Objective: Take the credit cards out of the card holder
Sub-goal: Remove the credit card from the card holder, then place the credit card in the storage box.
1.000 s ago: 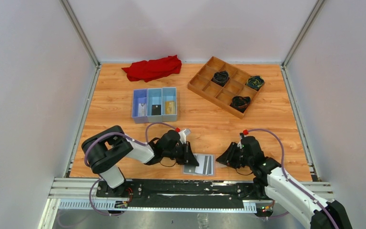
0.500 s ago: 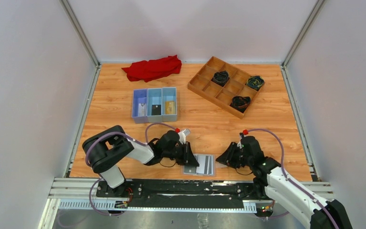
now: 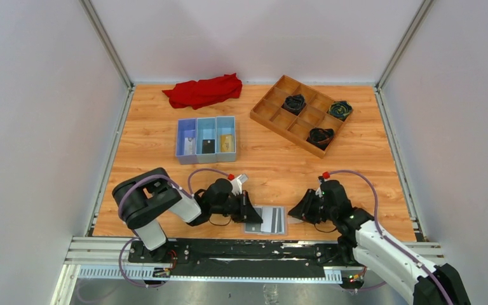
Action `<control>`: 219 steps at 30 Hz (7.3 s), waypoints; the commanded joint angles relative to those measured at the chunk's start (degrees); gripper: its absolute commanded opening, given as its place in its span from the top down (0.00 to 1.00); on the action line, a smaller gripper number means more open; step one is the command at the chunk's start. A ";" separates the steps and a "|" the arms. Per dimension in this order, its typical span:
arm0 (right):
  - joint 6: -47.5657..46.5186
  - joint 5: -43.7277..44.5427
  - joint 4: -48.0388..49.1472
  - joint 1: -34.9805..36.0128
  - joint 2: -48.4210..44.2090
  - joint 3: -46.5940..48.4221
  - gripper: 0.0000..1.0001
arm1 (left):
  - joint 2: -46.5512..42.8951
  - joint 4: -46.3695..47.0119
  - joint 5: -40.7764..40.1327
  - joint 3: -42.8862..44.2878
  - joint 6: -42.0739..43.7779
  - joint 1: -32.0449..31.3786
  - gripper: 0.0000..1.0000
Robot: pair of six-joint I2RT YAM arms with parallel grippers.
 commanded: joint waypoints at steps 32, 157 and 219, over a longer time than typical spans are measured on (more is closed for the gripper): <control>-4.53 4.91 -1.71 15.19 12.65 10.42 0.57 | -6.24 -7.36 -5.75 -4.17 2.65 2.95 1.00; 0.09 -2.40 19.43 19.81 28.80 7.23 0.63 | -7.37 -7.15 -3.21 -4.85 3.30 4.80 0.63; -10.45 30.27 -23.65 11.50 18.12 27.75 0.49 | -9.43 -110.10 -70.01 66.66 47.28 23.58 1.00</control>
